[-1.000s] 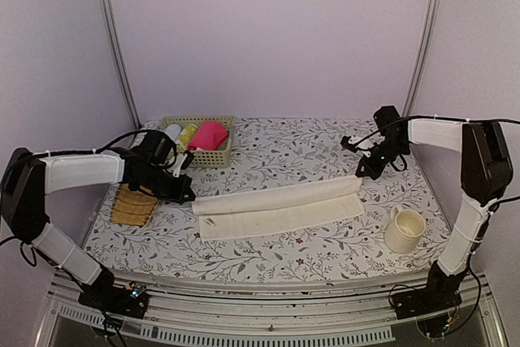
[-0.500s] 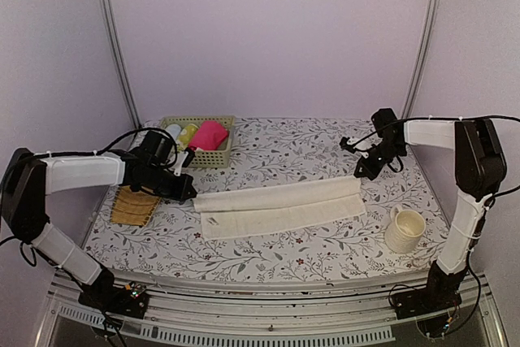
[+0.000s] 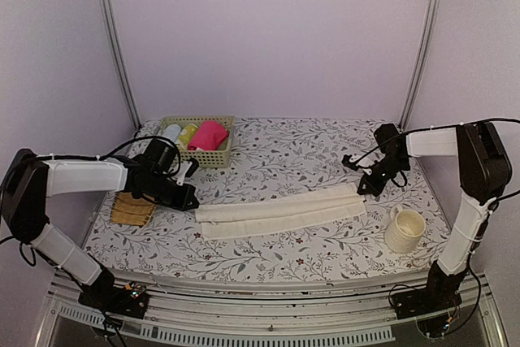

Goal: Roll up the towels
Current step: Fold the towel at the center of the board.

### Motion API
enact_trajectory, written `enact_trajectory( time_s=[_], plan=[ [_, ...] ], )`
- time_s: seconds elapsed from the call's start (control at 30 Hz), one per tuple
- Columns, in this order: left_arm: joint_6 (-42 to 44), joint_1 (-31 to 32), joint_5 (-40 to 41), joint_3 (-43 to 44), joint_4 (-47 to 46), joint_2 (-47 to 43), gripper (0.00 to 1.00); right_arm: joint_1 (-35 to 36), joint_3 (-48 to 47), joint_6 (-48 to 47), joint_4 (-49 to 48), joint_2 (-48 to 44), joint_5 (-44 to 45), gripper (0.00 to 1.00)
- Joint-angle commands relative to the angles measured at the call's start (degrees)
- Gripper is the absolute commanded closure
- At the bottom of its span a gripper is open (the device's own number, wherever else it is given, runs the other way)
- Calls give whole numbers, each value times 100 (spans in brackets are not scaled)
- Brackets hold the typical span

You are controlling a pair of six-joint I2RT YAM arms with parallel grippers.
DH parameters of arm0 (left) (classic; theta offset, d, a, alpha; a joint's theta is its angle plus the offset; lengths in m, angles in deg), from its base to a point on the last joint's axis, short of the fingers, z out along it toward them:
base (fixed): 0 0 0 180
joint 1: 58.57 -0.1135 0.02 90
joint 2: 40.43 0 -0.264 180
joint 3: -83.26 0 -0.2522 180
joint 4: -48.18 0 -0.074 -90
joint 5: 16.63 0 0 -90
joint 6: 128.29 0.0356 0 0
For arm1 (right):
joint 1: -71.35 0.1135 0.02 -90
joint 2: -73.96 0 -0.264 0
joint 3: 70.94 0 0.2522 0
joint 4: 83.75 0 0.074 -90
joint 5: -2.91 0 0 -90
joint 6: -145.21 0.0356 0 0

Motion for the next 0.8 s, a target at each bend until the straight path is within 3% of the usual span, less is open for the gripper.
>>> enact_trajectory(
  time_s=[0.0,0.2,0.43,0.5,0.63,0.77],
  plan=[
    [-6,106,105,-99,172,68,100,-94,111,-89,-184,-207,-76,95],
    [-28,173,80,-188,259,122,95,-92,303,-176,-252,-336,-334,93],
    [-33,439,-439,-383,507,-398,66,-96,1006,-631,104,-1133,-888,82],
    [-151,476,-688,-537,454,-868,60,-95,1284,-895,218,-1556,-885,73],
    [-196,428,-262,-475,354,-1392,57,-96,1370,-1152,278,-1994,-840,65],
    [-283,284,127,-189,168,-933,58,-97,738,-845,214,-1579,-1011,63]
  ],
)
